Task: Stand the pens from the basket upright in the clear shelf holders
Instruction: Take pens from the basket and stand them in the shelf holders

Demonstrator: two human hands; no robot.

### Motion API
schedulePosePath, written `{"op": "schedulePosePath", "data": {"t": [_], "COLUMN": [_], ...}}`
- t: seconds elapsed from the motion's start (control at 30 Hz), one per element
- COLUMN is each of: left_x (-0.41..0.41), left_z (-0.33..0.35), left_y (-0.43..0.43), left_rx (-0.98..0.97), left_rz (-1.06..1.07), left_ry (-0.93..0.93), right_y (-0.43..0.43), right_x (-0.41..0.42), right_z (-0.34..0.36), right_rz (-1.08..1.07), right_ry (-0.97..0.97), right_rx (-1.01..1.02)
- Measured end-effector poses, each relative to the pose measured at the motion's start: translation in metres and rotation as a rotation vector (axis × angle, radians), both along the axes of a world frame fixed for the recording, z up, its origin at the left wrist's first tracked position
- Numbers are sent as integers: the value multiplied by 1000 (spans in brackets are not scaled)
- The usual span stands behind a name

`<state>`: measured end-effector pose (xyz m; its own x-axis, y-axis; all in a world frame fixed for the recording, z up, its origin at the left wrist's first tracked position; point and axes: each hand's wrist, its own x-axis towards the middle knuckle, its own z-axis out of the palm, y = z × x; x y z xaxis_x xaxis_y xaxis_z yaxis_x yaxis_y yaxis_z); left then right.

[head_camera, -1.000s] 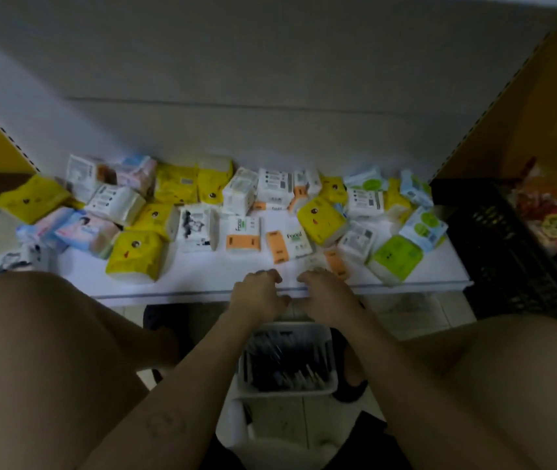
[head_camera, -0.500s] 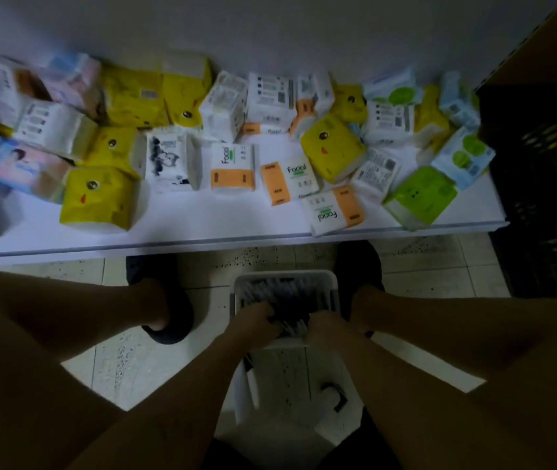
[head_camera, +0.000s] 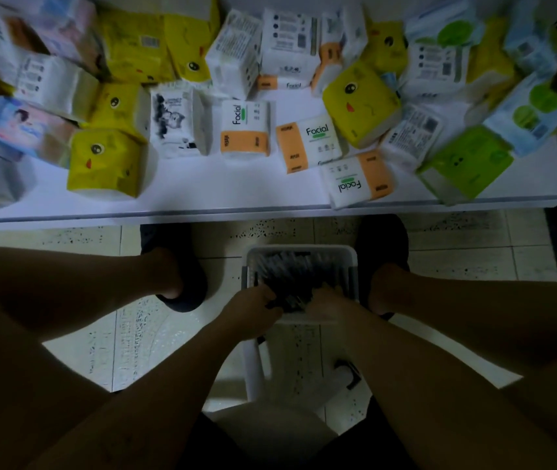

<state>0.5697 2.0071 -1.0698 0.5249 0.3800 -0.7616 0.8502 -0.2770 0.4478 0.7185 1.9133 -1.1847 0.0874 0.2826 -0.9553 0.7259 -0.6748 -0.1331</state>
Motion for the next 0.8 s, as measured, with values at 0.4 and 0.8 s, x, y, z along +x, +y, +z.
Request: {"op": "schedulePosePath", "data": {"t": [0.4,0.8], "left_x": [6,31], "left_z": [-24,-85], "left_y": [-5,4], "left_rx": [-36,-103], "left_rz": [-34,41], "left_ry": [3,76], "right_y": [8,-13], "right_x": [7,-6], "right_z": [32,95], "right_rz": [-507,-758], "right_ry": [-200,-133], "right_rx": [177,313]}}
